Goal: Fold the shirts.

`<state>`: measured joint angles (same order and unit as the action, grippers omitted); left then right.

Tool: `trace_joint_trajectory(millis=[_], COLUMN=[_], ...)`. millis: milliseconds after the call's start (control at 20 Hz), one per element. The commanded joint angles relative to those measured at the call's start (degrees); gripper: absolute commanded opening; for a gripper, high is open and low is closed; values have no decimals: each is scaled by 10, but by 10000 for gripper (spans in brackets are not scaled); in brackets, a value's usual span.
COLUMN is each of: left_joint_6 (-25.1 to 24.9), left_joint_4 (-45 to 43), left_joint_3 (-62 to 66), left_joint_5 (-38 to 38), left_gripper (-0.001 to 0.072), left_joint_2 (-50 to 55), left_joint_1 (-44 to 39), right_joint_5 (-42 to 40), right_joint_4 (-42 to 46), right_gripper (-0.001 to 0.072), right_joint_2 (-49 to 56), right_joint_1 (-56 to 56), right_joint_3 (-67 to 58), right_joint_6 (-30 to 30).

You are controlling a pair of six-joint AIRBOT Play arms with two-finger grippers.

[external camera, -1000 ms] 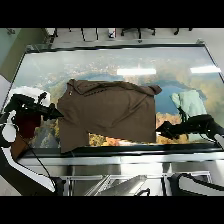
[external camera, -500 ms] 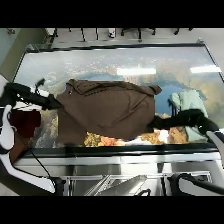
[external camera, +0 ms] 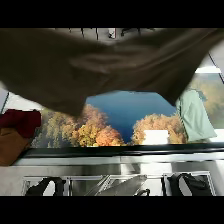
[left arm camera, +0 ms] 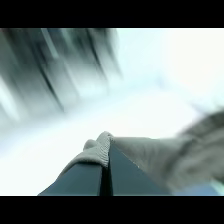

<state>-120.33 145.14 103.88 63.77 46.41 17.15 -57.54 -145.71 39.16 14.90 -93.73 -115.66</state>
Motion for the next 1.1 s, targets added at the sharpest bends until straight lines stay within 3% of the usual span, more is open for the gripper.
trace_joint_trajectory(millis=[0, 200, 350, 500, 650, 750, 900, 1050], left_joint_6=[20, 90, 90, 73, -5, -31, -46, -27], left_joint_4=[-95, -211, -206, -154, -65, -63, -61, -59], left_joint_3=[31, -12, -96, -229, -365, -420, -412, -282], left_joint_5=[-145, -127, -28, 43, 21, -41, -107, -92], left_gripper=[11, 12, 11, 11, 11, 12, 11, 11], left_joint_2=[-153, -170, -121, -34, 78, 176, 342, 514], left_joint_1=[-1, -1, -1, -1, -1, -18, -37, -47], right_joint_5=[59, 14, -40, -5, 104, 189, 259, 248], right_joint_4=[45, 61, 25, 21, 20, 3, -33, -35], right_gripper=[16, 16, 15, 16, 15, 15, 15, 15], right_joint_2=[-63, -40, -1, 10, 52, 126, 291, 447], right_joint_1=[4, 4, 3, -14, -39, -50, -55, -55], right_joint_3=[-87, -81, 12, 215, 433, 520, 519, 419], right_joint_6=[4, 25, 55, 40, 20, -4, -42, -43])
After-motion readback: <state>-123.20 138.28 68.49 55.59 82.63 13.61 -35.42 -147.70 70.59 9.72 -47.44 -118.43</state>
